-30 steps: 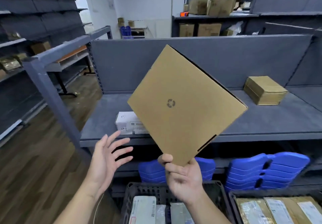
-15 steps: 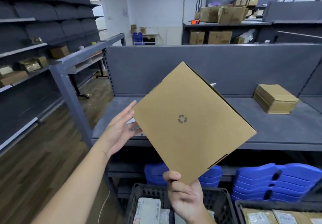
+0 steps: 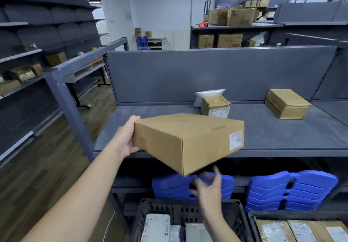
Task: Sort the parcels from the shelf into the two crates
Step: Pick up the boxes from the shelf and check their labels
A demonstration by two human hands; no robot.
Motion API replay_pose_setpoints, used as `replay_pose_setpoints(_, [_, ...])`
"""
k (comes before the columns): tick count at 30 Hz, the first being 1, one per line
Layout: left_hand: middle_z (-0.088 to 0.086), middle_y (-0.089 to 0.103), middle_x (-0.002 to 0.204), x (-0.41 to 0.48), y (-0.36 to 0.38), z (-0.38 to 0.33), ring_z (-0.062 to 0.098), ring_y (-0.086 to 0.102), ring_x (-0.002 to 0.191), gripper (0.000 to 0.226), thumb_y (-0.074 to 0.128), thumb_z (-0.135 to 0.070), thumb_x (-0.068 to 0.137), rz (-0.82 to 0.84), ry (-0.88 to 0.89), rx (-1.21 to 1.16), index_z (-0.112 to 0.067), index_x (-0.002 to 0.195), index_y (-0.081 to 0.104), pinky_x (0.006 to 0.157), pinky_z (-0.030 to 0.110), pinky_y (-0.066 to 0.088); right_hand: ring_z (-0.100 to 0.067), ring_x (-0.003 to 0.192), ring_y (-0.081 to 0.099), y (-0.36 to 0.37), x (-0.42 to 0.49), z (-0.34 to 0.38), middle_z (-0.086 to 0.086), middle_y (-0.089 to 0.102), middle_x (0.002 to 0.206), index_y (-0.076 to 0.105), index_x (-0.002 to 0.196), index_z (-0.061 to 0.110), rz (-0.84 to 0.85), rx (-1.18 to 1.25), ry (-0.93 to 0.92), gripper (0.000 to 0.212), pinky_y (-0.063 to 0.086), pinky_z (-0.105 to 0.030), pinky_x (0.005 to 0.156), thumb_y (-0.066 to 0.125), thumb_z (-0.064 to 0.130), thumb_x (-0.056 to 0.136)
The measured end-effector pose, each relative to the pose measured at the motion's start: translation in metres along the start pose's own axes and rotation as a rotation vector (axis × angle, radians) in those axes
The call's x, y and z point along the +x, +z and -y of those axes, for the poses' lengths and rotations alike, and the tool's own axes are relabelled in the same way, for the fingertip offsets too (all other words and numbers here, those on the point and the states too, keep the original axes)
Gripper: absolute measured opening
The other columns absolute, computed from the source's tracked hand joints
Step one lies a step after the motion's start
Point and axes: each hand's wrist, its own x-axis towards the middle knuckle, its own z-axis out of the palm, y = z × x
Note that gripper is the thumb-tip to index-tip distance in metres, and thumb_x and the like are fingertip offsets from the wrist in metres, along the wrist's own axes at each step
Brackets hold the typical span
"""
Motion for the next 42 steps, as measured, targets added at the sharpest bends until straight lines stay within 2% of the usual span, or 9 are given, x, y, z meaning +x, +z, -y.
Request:
replay_pose_setpoints(5, [-0.012, 0.057, 0.058, 0.012, -0.016, -0.002, 0.012, 0.054, 0.05, 0.022, 0.055, -0.048, 0.087, -0.029, -0.086, 0.06, -0.029, 0.075, 0.053, 0.046, 0.02, 0.037, 0.033, 0.129, 0.025, -0.037, 0.013, 0.027, 0.007, 0.004, 0.171, -0.002, 0.165, 0.029, -0.081, -0.256, -0.506, 0.134, 0.041, -0.037, 0.11, 0.094, 0.019, 0.072])
replay_pose_setpoints(10, [-0.007, 0.047, 0.048, 0.015, -0.039, -0.011, 0.011, 0.036, 0.031, 0.027, 0.045, -0.044, 0.096, -0.096, -0.088, 0.353, -0.023, 0.079, 0.049, 0.034, 0.009, 0.021, -0.008, 0.159, 0.011, -0.059, 0.024, 0.071, 0.016, 0.002, 0.173, 0.001, 0.16, 0.049, 0.066, -0.542, -0.882, 0.135, 0.036, -0.052, 0.121, 0.097, 0.033, 0.067])
replay_pose_setpoints(15, [-0.004, 0.04, 0.035, 0.013, -0.052, -0.007, 0.008, 0.03, 0.03, 0.038, 0.032, -0.024, 0.106, -0.082, -0.001, 0.526, -0.014, 0.073, 0.047, 0.036, 0.009, 0.017, 0.005, 0.119, 0.061, -0.048, 0.012, 0.085, 0.03, 0.065, 0.125, 0.047, 0.131, 0.051, 0.324, -0.408, -0.718, 0.088, 0.053, -0.017, 0.093, 0.094, 0.008, 0.07])
replay_pose_setpoints(18, [-0.005, 0.039, 0.044, 0.02, -0.057, -0.012, 0.01, 0.026, 0.037, 0.059, 0.027, -0.06, 0.106, -0.035, 0.011, 0.447, -0.021, 0.069, 0.051, 0.043, 0.015, 0.02, 0.004, 0.107, 0.067, -0.039, 0.013, 0.073, 0.026, 0.07, 0.115, 0.051, 0.129, 0.035, 0.364, -0.286, -0.573, 0.081, 0.053, -0.013, 0.082, 0.094, 0.002, 0.069])
replay_pose_setpoints(20, [0.001, 0.06, 0.06, 0.021, -0.057, -0.014, 0.018, 0.05, 0.049, 0.078, 0.026, -0.085, 0.093, 0.066, 0.036, 0.366, -0.025, 0.07, 0.069, 0.055, 0.024, 0.041, -0.01, 0.091, 0.075, -0.034, 0.019, 0.07, 0.006, 0.076, 0.108, 0.059, 0.125, 0.023, 0.337, -0.091, -0.442, 0.064, 0.058, -0.021, 0.073, 0.092, 0.005, 0.074])
replay_pose_setpoints(24, [0.009, 0.075, 0.109, 0.019, -0.051, 0.001, 0.022, 0.07, 0.097, 0.058, 0.046, -0.071, 0.097, 0.167, 0.164, 0.225, -0.024, 0.11, 0.078, 0.087, 0.04, 0.052, -0.016, 0.05, 0.06, -0.025, 0.037, 0.056, -0.004, 0.064, 0.067, 0.056, 0.125, 0.006, 0.235, 0.17, -0.237, 0.04, 0.057, -0.027, 0.059, 0.077, 0.017, 0.092])
replay_pose_setpoints(32, [0.007, 0.077, 0.093, 0.021, -0.046, 0.005, 0.022, 0.071, 0.082, 0.039, 0.057, -0.051, 0.101, 0.14, 0.254, 0.155, -0.022, 0.095, 0.081, 0.073, 0.034, 0.049, -0.026, 0.062, 0.071, -0.02, 0.046, 0.036, -0.011, 0.075, 0.081, 0.047, 0.144, 0.015, 0.23, 0.153, -0.203, 0.095, 0.063, -0.039, 0.069, 0.08, 0.05, 0.062])
replay_pose_setpoints(38, [0.008, 0.071, 0.132, 0.036, -0.042, 0.013, 0.018, 0.072, 0.1, 0.055, 0.073, -0.033, 0.094, 0.131, 0.336, -0.052, -0.023, 0.144, 0.053, 0.085, 0.041, 0.056, -0.044, 0.088, 0.076, -0.015, 0.051, 0.036, -0.009, 0.078, 0.106, 0.028, 0.156, 0.032, 0.24, 0.247, -0.198, 0.079, 0.061, -0.054, 0.087, 0.075, 0.019, 0.094])
replay_pose_setpoints(42, [0.004, 0.07, 0.134, 0.03, -0.027, 0.053, 0.029, 0.07, 0.118, 0.093, 0.087, -0.019, 0.069, 0.495, 0.163, 0.094, -0.035, 0.148, 0.041, 0.083, 0.048, 0.062, -0.043, 0.098, 0.075, -0.001, 0.047, 0.039, -0.013, 0.067, 0.12, 0.034, 0.147, 0.028, 0.152, 0.447, -0.139, 0.057, 0.065, -0.039, 0.077, 0.063, 0.01, 0.101])
